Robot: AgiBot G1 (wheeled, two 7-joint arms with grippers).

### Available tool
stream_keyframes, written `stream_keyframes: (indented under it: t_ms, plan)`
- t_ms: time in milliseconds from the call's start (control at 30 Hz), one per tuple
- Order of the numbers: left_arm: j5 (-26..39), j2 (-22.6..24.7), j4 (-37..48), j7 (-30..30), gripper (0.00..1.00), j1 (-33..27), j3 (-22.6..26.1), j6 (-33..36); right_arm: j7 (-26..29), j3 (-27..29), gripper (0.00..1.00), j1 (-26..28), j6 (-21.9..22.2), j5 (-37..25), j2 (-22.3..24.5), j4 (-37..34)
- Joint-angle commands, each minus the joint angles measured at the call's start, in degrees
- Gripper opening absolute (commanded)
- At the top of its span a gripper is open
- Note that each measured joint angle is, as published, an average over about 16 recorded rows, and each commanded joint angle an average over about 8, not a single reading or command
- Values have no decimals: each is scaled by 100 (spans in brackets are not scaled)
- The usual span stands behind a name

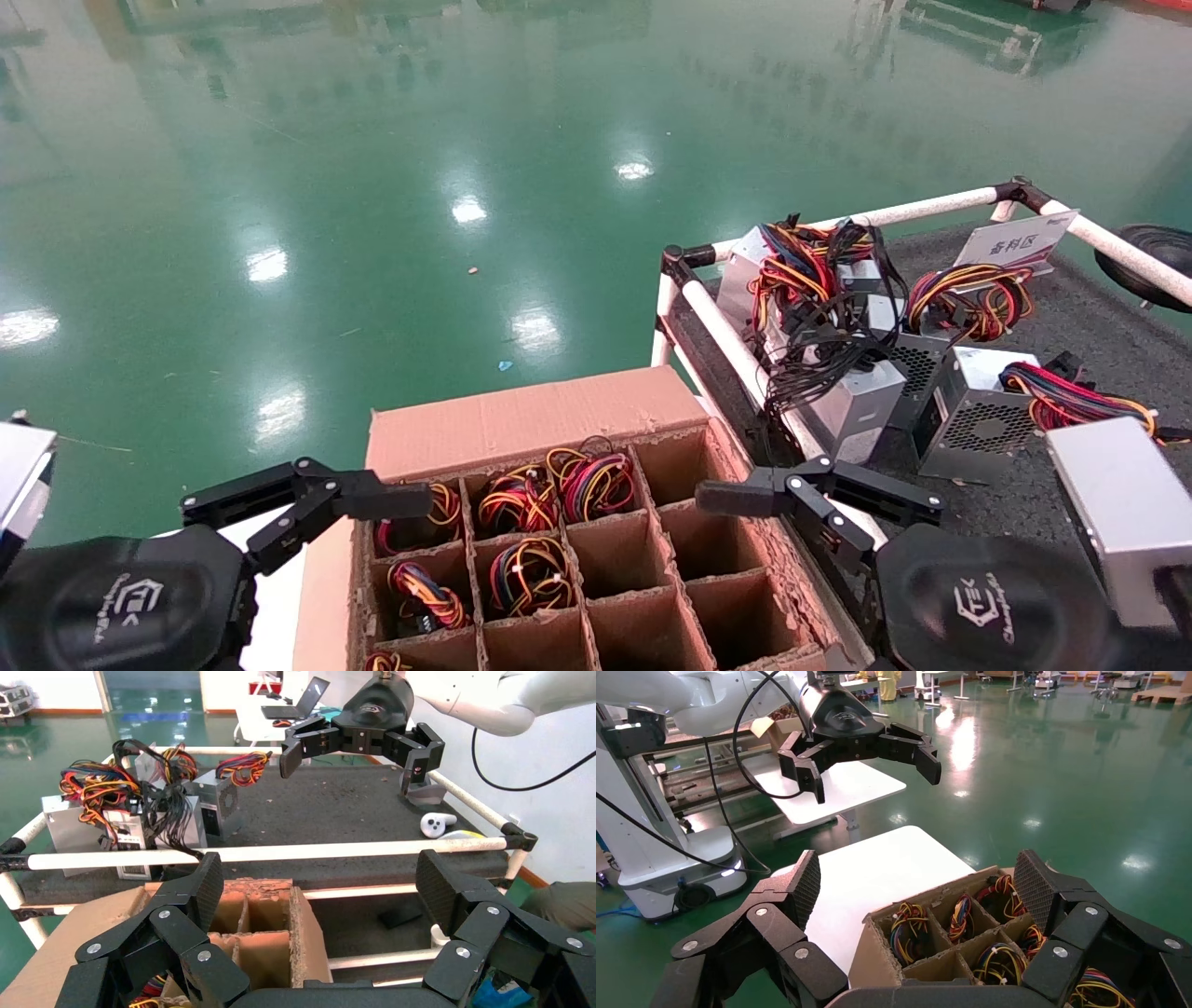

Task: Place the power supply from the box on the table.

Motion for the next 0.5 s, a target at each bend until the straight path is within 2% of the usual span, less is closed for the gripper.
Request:
stream_keyframes:
  t_ms: [33,500]
  plan:
    - [0,0,0,0,100,0,0,0,0,0,100,0,0,0,0,0]
    - [0,0,0,0,100,0,0,0,0,0,100,0,0,0,0,0]
